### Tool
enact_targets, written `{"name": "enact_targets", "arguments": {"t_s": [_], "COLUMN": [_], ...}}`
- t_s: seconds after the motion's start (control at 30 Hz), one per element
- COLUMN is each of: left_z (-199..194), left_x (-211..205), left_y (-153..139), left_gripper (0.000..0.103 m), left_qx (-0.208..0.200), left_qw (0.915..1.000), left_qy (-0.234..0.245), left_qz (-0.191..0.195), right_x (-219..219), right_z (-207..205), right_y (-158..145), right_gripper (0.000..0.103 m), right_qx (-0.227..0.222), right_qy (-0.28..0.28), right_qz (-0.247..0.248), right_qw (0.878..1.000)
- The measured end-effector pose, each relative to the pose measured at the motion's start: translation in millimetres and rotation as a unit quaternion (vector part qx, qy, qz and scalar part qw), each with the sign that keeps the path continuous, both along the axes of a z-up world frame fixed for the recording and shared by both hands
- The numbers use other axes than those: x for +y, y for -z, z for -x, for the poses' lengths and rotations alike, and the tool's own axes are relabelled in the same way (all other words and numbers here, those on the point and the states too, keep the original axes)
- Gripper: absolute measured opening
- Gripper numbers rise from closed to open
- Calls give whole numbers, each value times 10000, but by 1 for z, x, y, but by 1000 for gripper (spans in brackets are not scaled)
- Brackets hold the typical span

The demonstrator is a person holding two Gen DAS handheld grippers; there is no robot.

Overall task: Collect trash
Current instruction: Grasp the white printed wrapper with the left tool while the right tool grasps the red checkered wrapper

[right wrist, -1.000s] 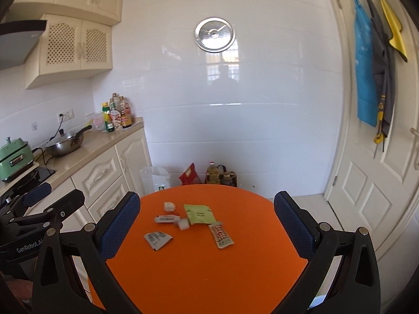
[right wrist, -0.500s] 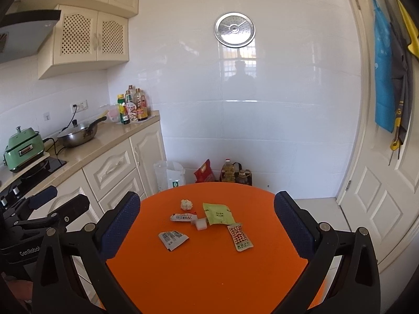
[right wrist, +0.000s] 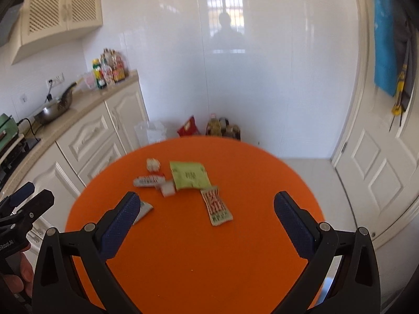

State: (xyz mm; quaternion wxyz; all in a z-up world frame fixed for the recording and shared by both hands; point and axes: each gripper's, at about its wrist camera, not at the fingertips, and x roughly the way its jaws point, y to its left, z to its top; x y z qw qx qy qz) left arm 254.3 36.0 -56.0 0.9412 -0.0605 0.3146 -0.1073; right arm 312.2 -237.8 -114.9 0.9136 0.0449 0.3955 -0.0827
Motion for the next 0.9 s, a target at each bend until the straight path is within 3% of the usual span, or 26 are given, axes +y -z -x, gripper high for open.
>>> {"name": "enact_targets", "arguments": {"t_s": [0.13, 0.2, 0.27, 0.37, 0.8, 0.87, 0.9], "left_z": [-45, -68, -92, -124, -238, -250, -256], "left_x": [-19, -29, -42, -60, -127, -135, -138], "left_y": [19, 28, 38, 51, 115, 120, 124], "left_gripper": [102, 102, 102, 101, 100, 97, 90], "left_qx": [307, 440, 574, 743, 1303, 1307, 1322], "left_qw": [9995, 9989, 9980, 9964, 9859, 9852, 9845], "left_qy": [85, 139, 188, 264, 557, 621, 677], "left_qz": [-86, -119, -197, -309, -886, -922, -932], "right_x": [-11, -12, -16, -20, -41, -41, -41], "right_z": [-21, -31, -44, -60, -98, -98, -98], "right_y": [36, 51, 69, 93, 139, 139, 140], "right_gripper": [102, 96, 83, 78, 72, 74, 75], "right_qx": [382, 543, 744, 983, 1395, 1387, 1390], "right_qy": [-91, -180, -264, -324, -332, -340, -343], "right_qz": [-83, -102, -130, -168, -363, -361, -369], "right_qw": [9992, 9983, 9968, 9945, 9890, 9891, 9890]}}
